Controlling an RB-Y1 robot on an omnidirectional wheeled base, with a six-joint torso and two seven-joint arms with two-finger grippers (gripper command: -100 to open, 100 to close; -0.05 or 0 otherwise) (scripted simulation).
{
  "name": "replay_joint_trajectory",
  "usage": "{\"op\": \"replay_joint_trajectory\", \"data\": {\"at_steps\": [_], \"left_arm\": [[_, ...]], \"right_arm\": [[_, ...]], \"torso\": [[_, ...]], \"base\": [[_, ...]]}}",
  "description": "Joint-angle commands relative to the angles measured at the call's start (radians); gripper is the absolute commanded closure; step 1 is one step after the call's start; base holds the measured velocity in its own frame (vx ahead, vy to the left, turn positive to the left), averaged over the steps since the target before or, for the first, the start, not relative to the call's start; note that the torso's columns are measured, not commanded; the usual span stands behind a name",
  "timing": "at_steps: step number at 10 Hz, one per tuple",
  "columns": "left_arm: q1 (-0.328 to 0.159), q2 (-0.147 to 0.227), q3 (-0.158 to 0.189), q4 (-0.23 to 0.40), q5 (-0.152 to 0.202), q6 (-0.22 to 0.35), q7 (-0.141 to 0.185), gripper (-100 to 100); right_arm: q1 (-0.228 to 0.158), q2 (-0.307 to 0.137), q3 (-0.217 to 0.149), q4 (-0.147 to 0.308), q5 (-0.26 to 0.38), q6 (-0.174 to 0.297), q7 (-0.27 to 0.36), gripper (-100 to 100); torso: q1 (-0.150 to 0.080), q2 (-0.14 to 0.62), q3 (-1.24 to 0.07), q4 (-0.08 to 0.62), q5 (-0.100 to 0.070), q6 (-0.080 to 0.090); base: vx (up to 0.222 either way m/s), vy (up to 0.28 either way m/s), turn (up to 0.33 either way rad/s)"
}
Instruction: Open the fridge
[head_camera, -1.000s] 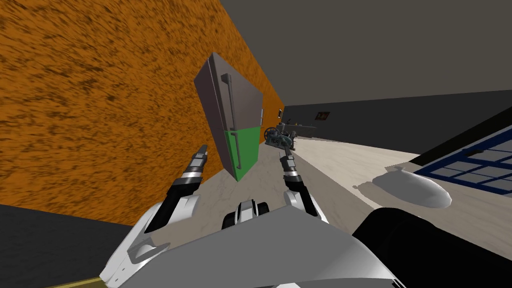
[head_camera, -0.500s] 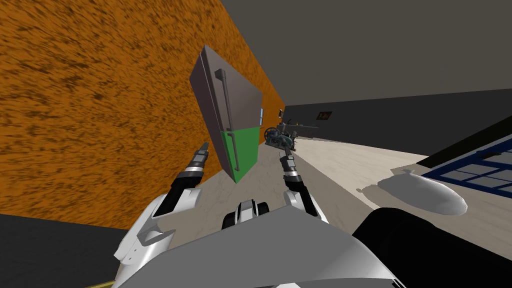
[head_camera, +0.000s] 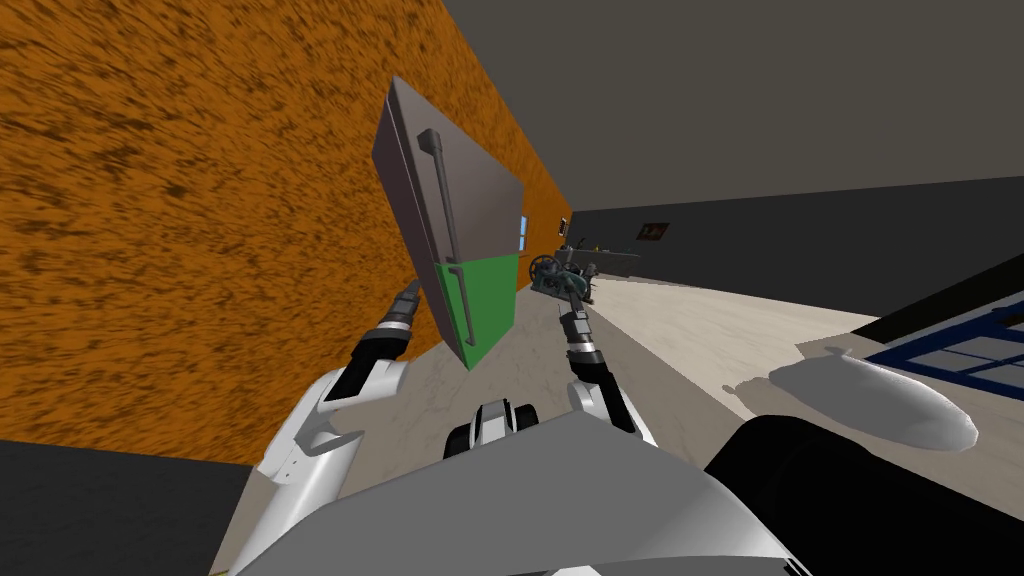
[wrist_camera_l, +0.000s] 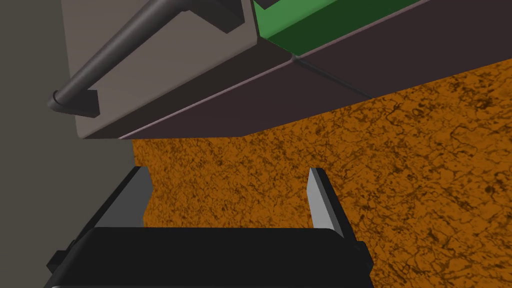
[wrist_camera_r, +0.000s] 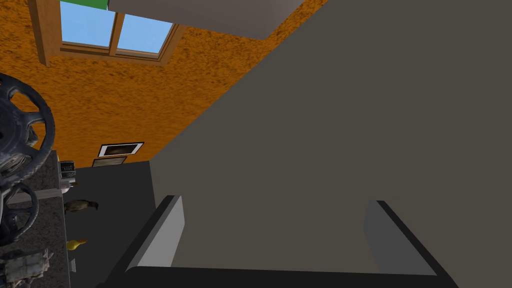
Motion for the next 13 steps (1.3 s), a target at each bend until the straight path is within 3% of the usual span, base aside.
{"op": "replay_joint_trajectory", "data": {"at_steps": [1,2,3,4,5,6,7,8,9,10,13], "left_arm": [[-0.056,0.004,0.009,0.018,-0.004,0.075,-0.01,-100],[-0.056,0.004,0.009,0.018,-0.004,0.094,-0.01,-100],[-0.097,0.006,0.013,0.033,-0.006,0.132,-0.016,-100],[-0.097,0.006,0.013,0.033,-0.006,0.146,-0.016,-100],[-0.139,0.008,0.016,0.049,-0.007,0.182,-0.022,-100],[-0.139,0.008,0.016,0.049,-0.007,0.197,-0.022,-100],[-0.181,0.01,0.017,0.065,-0.007,0.232,-0.027,-100],[-0.181,0.01,0.017,0.065,-0.007,0.246,-0.027,-100],[-0.222,0.011,0.018,0.083,-0.006,0.28,-0.032,-100],[-0.222,0.011,0.018,0.083,-0.006,0.293,-0.032,-100],[-0.303,0.014,0.016,0.12,-0.001,0.378,-0.041,-100]], "right_arm": [[0.0,0.0,0.0,0.0,0.0,0.0,0.0,0],[0.0,0.0,0.0,0.0,0.0,0.0,0.0,0],[0.0,0.0,0.0,0.0,0.0,0.0,0.0,0],[0.0,0.0,0.0,0.0,0.0,0.0,0.0,0],[0.0,0.0,0.0,0.0,0.0,0.0,0.0,0],[0.0,0.0,0.0,0.0,0.0,0.0,0.0,0],[0.0,0.0,0.0,0.0,0.0,0.0,0.0,0],[0.0,0.0,0.0,0.0,0.0,0.0,0.0,0],[0.0,0.0,0.0,0.0,0.0,0.0,0.0,0],[0.0,0.0,0.0,0.0,0.0,0.0,0.0,0],[0.0,0.0,0.0,0.0,0.0,0.0,0.0,0]], "torso": [[0.0,0.001,0.0,0.0,0.0,0.0],[-0.001,0.0,0.0,0.0,0.0,0.0],[0.0,0.001,0.001,0.0,0.0,0.0],[-0.001,0.001,0.001,0.0,0.0,0.0],[0.0,0.001,0.001,0.0,0.0,0.0],[0.0,0.0,0.0,0.0,0.0,0.0],[0.001,0.0,0.0,0.0,0.0,0.0],[0.0,0.0,0.0,0.0,0.0,0.0],[0.0,0.001,0.0,0.0,0.0,0.0],[-0.001,0.001,0.001,0.0,0.0,0.0],[0.0,0.0,0.0,0.0,0.0,0.0]], "base": [[0.063,-0.079,0.035],[0.047,-0.072,0.029],[0.043,-0.093,0.049],[0.037,-0.069,0.03],[0.05,-0.072,0.049],[0.046,-0.059,0.027],[0.054,-0.067,0.057],[0.038,-0.057,0.029],[0.034,-0.064,0.051],[0.027,-0.053,0.03],[0.033,-0.05,0.052]]}}
